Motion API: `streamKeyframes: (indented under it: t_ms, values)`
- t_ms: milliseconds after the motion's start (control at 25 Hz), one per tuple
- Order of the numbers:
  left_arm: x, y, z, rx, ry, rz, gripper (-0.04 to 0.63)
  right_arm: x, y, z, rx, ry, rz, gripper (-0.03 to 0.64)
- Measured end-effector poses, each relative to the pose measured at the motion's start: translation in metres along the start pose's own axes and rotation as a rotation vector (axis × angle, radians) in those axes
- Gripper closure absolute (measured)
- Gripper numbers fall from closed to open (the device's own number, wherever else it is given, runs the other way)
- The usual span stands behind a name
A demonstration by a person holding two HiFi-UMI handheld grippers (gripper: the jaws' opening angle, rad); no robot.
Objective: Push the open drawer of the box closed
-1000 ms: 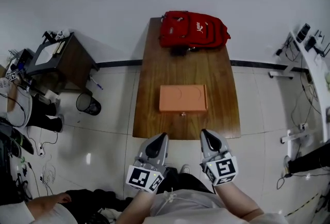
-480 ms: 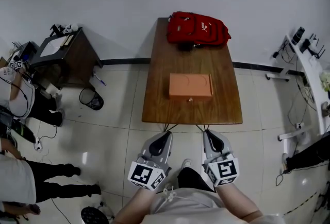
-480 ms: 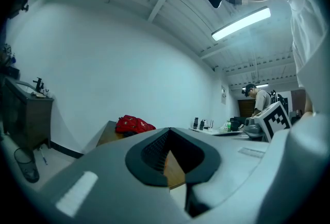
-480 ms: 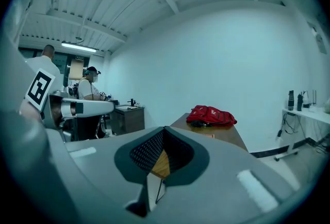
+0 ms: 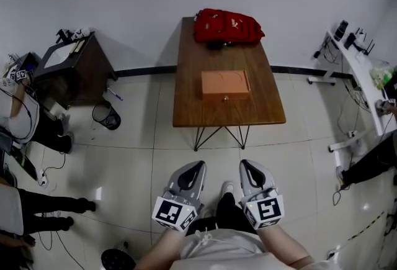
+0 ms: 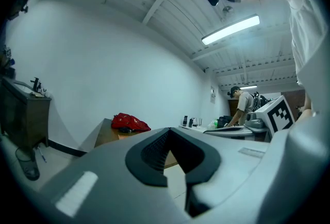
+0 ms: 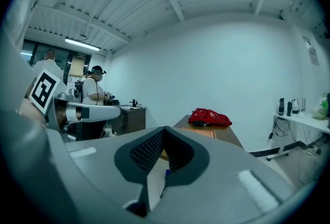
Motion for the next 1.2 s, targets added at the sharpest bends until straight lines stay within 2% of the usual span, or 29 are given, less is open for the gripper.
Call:
streamKeyframes:
  t_ms: [280, 520, 1200]
  values:
    - [0.005, -0.023, -0.022, -0.03, 0.015, -0.014, 0.589, 0.003, -0.027, 0.016, -0.008, -0.019, -0.02, 0.609]
    - [0.013, -0.031, -0.032, -0.019, 0.035, -0.037, 0.589, 0.012, -0.035, 0.023, 0.032, -0.056, -0.059, 0.609]
    - [0.01, -0.015, -0.063, -0.029, 0.04, -0.027, 0.589, 0.015, -0.055, 0.003, 0.037, -0.032, -0.073, 0.609]
Point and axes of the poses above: the fingertips, and each gripper's own axes: y forward along the fingers, z to its left, x out of its top, the point moved 1 cm from there along -y, backward along the fingers, and after that the axes turned 2 degrees about -y, right-handed, at the moved point
